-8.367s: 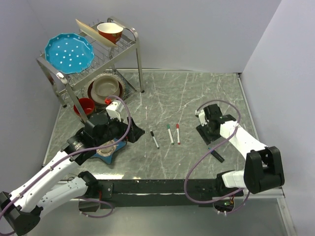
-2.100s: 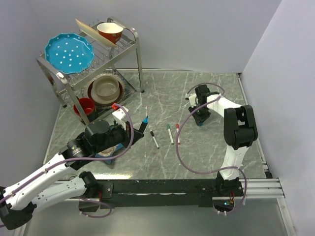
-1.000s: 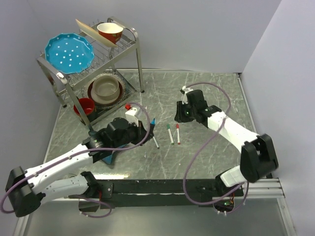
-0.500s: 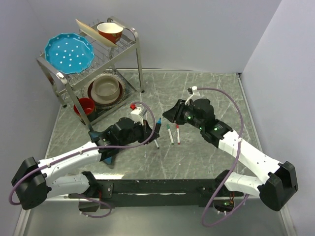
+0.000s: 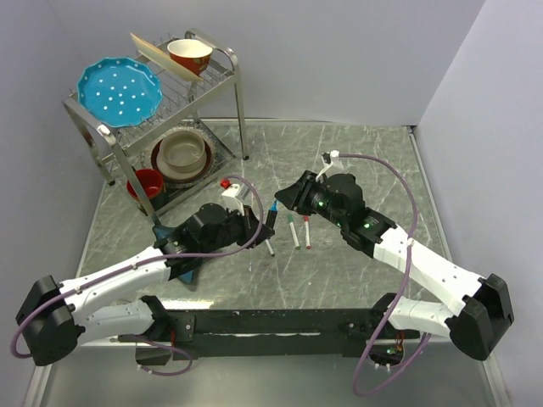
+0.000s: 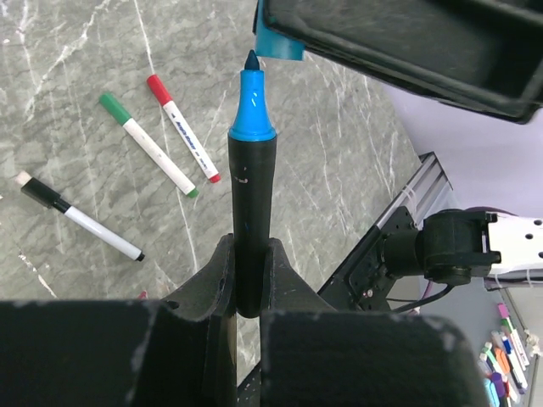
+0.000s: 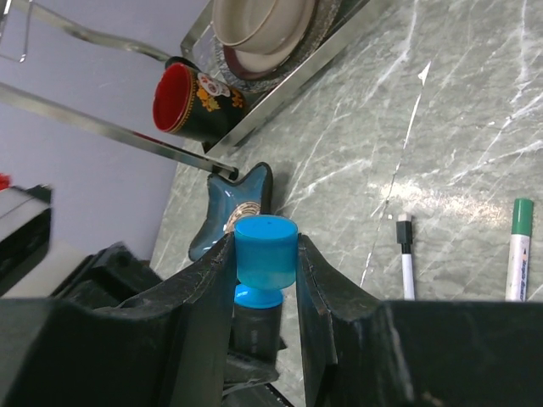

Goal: Insert the pens into the pen caps

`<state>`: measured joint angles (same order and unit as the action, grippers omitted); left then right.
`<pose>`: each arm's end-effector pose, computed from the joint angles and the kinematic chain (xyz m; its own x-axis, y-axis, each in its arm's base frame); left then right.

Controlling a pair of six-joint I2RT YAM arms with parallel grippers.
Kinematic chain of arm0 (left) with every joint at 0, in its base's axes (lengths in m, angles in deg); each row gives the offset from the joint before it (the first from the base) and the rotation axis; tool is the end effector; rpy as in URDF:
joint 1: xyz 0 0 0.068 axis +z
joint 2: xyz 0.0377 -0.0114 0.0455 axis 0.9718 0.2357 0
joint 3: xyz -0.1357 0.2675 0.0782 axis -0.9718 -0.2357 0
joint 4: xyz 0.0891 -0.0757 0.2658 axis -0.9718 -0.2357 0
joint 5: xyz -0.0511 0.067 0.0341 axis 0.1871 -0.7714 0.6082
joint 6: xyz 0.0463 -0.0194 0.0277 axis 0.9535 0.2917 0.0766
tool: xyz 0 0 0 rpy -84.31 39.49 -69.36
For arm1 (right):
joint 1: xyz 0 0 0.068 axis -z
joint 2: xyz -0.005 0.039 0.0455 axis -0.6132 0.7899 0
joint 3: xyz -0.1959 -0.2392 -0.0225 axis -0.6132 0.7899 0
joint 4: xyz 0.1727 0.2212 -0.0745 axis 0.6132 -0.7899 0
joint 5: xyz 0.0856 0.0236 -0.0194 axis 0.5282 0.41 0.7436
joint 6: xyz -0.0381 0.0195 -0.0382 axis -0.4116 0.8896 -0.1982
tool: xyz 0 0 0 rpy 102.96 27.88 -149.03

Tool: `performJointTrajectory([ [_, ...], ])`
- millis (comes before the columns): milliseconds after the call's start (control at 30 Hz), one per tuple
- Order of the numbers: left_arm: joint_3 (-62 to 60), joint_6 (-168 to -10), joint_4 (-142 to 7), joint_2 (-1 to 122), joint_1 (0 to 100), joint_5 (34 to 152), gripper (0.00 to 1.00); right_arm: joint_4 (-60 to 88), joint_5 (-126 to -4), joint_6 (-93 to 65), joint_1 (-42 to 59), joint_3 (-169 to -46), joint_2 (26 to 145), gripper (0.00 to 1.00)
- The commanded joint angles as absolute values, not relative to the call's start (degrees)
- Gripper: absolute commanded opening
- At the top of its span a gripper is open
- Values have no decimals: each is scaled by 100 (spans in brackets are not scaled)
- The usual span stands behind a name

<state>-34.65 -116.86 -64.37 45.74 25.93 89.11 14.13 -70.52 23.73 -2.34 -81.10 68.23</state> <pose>0.1627 -0.2020 0.2943 -0.6675 -0.1904 -0.7199 0.5088 0.5892 -0.6276 0.2128 0.1817 0.3434 -0.6132 0.4003 -0.6810 -0.3410 0.6435 0.6853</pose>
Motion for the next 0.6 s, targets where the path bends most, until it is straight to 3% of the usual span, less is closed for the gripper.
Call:
performJointTrajectory([
  [0,-3551,-11572,-6247,4293,2600,8886,1,1638,-7267,2415,-348,-8416,6948,0],
  [567,-3516,-11449,-6299,4302,2600,8851,1,1603,-7373,2336,-481,-8627,7203,0],
])
